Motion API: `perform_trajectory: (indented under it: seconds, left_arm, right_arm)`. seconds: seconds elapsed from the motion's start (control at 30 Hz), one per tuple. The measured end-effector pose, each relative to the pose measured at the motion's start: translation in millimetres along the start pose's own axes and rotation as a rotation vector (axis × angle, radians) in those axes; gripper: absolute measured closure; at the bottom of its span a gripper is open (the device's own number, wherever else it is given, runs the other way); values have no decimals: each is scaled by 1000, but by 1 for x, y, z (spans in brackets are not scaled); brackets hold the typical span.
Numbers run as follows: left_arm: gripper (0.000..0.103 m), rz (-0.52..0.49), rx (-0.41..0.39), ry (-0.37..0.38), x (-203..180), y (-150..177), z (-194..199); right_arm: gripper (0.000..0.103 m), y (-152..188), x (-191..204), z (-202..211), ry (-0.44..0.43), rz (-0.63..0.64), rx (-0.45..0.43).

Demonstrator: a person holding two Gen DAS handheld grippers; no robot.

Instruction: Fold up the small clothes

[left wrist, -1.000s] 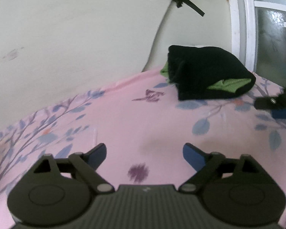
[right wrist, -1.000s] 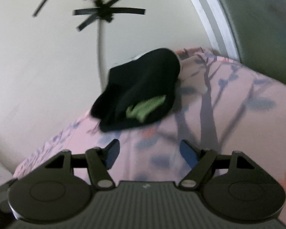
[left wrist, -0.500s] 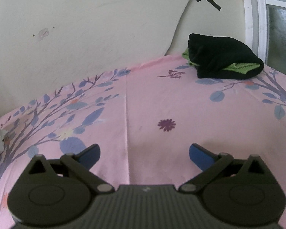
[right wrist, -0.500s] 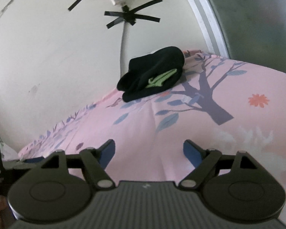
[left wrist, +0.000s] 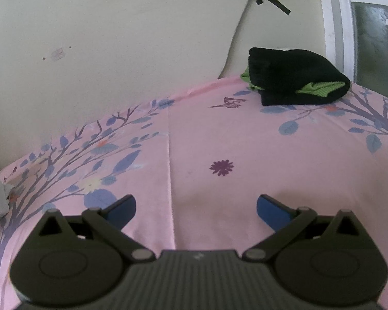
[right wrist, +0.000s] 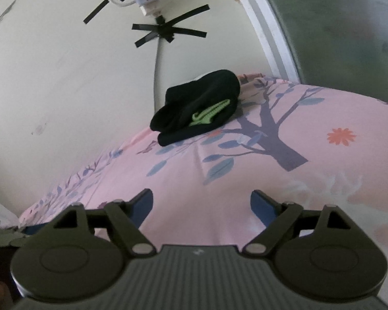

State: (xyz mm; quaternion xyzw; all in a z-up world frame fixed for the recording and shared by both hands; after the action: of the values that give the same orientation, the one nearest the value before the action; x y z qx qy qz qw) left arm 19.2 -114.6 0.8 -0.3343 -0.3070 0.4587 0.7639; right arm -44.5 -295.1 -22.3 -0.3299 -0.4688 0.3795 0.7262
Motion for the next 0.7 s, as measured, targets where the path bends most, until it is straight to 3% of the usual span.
perform_trajectory:
  seconds: [0.7]
  left_arm:
    - [0, 19, -19, -19, 2, -1, 4]
  right_arm:
    - [14, 0, 0, -1, 19, 4, -4]
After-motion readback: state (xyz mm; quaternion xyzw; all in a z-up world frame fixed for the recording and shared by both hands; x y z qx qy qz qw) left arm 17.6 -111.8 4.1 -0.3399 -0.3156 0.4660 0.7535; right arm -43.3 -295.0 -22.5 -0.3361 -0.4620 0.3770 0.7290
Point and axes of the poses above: each gripper's, at about its wrist camera, not at the fingertips, and z roughly against the way its jaws point, x to its left, y to its underside, the point moved 4 cm from there along -z, roughly the way its jaws point, and after that the axes turned 3 degrees about y, right-handed, at the moved point
